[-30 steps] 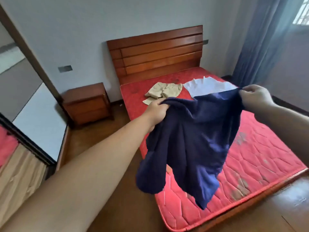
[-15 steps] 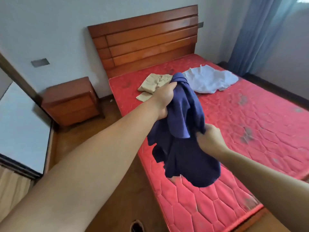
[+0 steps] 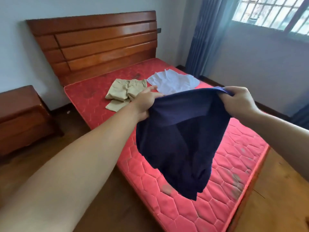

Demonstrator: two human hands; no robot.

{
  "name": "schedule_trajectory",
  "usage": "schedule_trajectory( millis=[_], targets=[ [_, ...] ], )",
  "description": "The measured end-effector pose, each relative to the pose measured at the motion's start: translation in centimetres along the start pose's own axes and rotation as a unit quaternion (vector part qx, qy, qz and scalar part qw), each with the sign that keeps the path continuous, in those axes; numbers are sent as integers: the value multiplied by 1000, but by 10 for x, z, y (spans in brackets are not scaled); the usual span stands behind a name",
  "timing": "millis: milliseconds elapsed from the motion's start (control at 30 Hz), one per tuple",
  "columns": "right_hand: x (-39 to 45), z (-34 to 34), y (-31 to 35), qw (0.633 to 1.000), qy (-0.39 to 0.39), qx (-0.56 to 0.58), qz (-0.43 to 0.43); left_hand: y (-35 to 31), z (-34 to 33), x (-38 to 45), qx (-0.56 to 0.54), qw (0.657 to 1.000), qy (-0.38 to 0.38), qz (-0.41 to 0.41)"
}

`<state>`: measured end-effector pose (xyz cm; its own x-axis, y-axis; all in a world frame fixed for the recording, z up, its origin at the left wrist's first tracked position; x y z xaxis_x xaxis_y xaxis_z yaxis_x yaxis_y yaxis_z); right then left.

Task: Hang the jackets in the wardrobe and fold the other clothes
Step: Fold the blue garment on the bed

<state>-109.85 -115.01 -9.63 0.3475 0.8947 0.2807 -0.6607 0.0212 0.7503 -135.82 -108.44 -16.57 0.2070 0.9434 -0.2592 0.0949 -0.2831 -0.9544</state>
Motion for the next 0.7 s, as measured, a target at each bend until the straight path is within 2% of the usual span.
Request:
schedule_trajectory(
  millis=[133,167,200,233,300,333,367,467,533,600,667,700],
  targets=[
    [16,44,7,997,-65,12,-50,-23,-49,-20,8,984,179,-23],
    [20,57,8,995,-79,24,-63,-27,-59,-25,57,979,191,-32],
    [24,69,9,994,-85,25,-65,-31,-66,-27,152,969,184,-63],
    [26,80,11,995,-83,1,-57,-36,-73,-28,281,939,165,-109],
    [26,101,18,989,-61,-136,10,-45,-84,-26,533,820,78,-193],
    [23,108,20,975,-45,-208,60,-49,-85,-25,593,775,28,-216],
    [20,113,18,958,-29,-265,104,-51,-85,-24,604,766,-10,-220],
    [5,122,-7,926,32,-344,155,-51,-78,-18,525,826,-69,-192],
    [-4,118,-30,912,106,-368,150,-51,-78,-8,475,857,-77,-185],
    [-8,111,-52,880,163,-425,133,-55,-81,7,419,885,-73,-190],
    [1,110,-70,858,172,-474,100,-58,-90,26,376,904,-53,-198],
    [8,109,-78,860,165,-477,76,-59,-96,35,357,911,-40,-203]
  ],
)
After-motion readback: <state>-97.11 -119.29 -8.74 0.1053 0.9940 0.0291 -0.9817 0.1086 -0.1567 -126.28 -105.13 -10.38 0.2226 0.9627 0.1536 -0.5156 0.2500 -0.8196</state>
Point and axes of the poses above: each hand's wrist, its own x-axis towards the middle knuckle, its own z-axis out of the back of the hand, y = z × x, the point moved 8 cm from there along x, towards the middle knuckle, and after that the axes turned 3 degrees about -y, right-handed, at the moved point
